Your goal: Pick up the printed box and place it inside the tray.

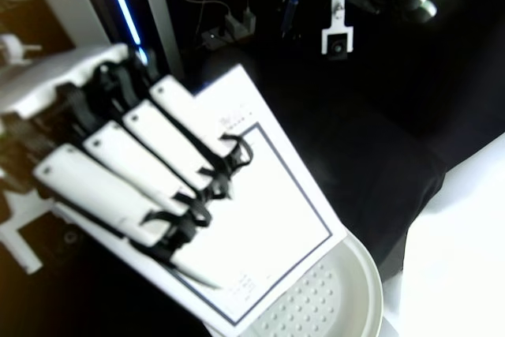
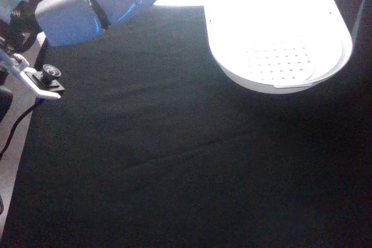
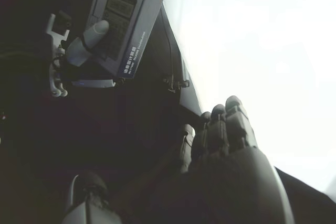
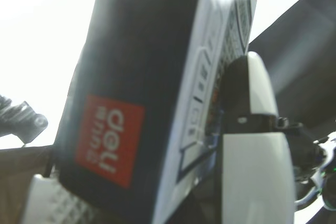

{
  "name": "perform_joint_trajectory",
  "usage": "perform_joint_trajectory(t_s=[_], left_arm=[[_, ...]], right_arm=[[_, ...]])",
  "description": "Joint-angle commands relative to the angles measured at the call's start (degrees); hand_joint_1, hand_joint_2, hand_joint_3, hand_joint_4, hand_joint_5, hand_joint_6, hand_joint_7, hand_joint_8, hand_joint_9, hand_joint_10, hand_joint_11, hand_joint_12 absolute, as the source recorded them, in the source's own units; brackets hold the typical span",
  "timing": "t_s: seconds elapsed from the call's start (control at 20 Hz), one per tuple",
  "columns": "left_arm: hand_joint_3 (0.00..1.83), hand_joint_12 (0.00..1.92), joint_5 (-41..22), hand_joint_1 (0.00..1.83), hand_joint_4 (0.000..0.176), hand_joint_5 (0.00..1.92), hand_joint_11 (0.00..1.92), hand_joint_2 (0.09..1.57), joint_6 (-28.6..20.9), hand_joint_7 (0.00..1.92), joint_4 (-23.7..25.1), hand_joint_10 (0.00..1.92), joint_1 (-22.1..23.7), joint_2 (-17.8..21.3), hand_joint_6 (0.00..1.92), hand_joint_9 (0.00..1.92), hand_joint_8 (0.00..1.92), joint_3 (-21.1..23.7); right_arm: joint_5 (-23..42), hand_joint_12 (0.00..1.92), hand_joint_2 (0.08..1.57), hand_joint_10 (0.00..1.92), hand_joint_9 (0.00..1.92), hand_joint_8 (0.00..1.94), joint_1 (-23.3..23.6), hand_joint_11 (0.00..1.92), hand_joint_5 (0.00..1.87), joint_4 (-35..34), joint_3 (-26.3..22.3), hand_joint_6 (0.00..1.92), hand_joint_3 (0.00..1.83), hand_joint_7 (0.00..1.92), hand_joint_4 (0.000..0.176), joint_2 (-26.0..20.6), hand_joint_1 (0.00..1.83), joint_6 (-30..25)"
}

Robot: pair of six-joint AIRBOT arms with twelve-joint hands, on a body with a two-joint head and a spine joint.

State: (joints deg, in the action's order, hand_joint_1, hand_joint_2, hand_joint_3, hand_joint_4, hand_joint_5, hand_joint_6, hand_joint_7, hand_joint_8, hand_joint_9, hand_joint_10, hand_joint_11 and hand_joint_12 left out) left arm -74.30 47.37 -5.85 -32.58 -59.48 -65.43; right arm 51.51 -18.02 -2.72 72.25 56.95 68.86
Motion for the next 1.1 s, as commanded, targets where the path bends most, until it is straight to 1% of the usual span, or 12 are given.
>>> perform_joint_trajectory(t_s=[0.0,0.05,0.1,0.15,0.2,0.25,0.3,0.35,0.45,0.8,0.95,1.05], left_arm=[[0.01,0.00,-6.81,0.04,0.129,0.00,0.00,0.92,-0.28,0.00,-0.42,0.00,0.18,0.30,0.00,0.00,0.00,0.15],[0.01,0.00,-6.92,0.03,0.123,0.00,0.00,0.92,-0.28,0.00,-0.77,0.00,-0.13,0.28,0.00,0.00,0.00,0.19],[0.00,0.00,-7.13,0.09,0.129,0.00,0.00,0.90,-0.29,0.00,-1.33,0.00,-0.57,0.19,0.00,0.00,0.00,0.19],[0.00,0.00,-7.32,0.17,0.125,0.00,0.00,0.88,-0.44,0.00,-1.62,0.00,-0.84,0.16,0.00,0.00,0.00,0.19],[0.00,0.00,-7.48,0.18,0.120,0.00,0.00,0.88,-0.74,0.00,-1.79,0.00,-1.10,0.16,0.00,0.00,0.00,0.19],[0.00,0.00,-7.49,0.20,0.122,0.00,0.00,0.87,-0.98,0.00,-1.83,0.00,-1.21,0.17,0.00,0.00,0.00,0.19],[0.00,0.00,-7.52,0.19,0.126,0.00,0.00,0.87,-1.07,0.00,-1.83,0.00,-1.26,0.18,0.00,0.00,0.00,0.19],[0.00,0.00,-7.58,0.18,0.126,0.00,0.00,0.88,-1.07,0.00,-1.85,0.00,-1.34,0.17,0.00,0.00,0.00,0.19],[0.00,0.00,-7.67,0.17,0.134,0.00,0.00,0.89,-1.07,0.00,-2.02,0.00,-1.58,0.16,0.00,0.00,0.00,0.19],[0.00,0.00,-8.09,0.19,0.131,0.00,0.00,0.88,-1.09,0.00,-2.58,0.00,-2.57,0.16,0.00,0.00,0.00,0.19],[0.01,0.00,-8.06,0.14,0.122,0.00,0.00,0.90,-1.08,0.00,-2.62,0.00,-2.72,0.12,0.00,0.00,0.00,0.19],[0.00,0.00,-8.05,0.17,0.133,0.00,0.00,0.89,-1.08,0.00,-2.62,0.00,-2.81,0.09,0.00,0.00,0.00,0.19]], right_arm=[[5.73,1.49,1.12,1.10,0.97,1.17,1.09,0.84,0.93,-1.26,0.74,0.82,0.00,1.03,0.000,-0.29,1.27,0.94],[4.16,1.47,1.11,1.09,0.91,1.14,1.12,0.78,0.95,-2.19,1.49,0.79,0.00,1.05,0.000,0.13,1.27,1.78],[2.84,1.31,1.05,0.62,0.57,0.40,1.14,0.37,0.69,-2.54,2.45,0.35,0.00,0.70,0.000,0.97,1.04,1.82],[2.42,1.20,1.00,0.25,0.37,0.09,1.15,0.11,0.45,-2.97,2.91,0.09,0.00,0.43,0.008,1.44,0.90,1.82],[1.68,0.68,0.92,0.06,0.11,0.02,1.15,0.02,0.09,-3.32,3.44,0.02,0.00,0.09,0.142,1.93,0.78,1.82],[1.24,0.25,0.87,0.01,0.02,0.00,1.15,0.00,0.02,-3.65,3.68,0.00,0.00,0.02,0.169,2.14,0.74,1.82],[0.97,0.05,0.84,0.00,0.00,0.00,1.14,0.00,0.00,-3.89,3.78,0.00,0.00,0.00,0.175,2.16,0.71,1.82],[0.82,0.01,0.84,0.00,0.00,0.00,1.14,0.00,0.00,-3.91,3.79,0.00,0.00,0.00,0.176,2.16,0.68,1.82],[0.81,0.00,0.84,0.00,0.00,0.00,1.14,0.00,0.00,-3.91,3.75,0.00,0.00,0.00,0.176,2.20,0.66,1.82],[0.83,0.00,0.82,0.00,0.00,0.00,1.13,0.00,0.00,-3.80,2.87,0.00,0.00,0.00,0.176,2.20,0.69,1.82],[0.82,0.00,0.82,0.00,0.00,0.00,1.13,0.00,0.00,-3.78,2.52,0.00,0.00,0.00,0.176,2.20,0.68,1.82],[0.83,0.00,0.83,0.00,0.00,0.00,1.13,0.00,0.00,-3.76,2.22,0.00,0.00,0.00,0.176,2.20,0.68,1.82]])
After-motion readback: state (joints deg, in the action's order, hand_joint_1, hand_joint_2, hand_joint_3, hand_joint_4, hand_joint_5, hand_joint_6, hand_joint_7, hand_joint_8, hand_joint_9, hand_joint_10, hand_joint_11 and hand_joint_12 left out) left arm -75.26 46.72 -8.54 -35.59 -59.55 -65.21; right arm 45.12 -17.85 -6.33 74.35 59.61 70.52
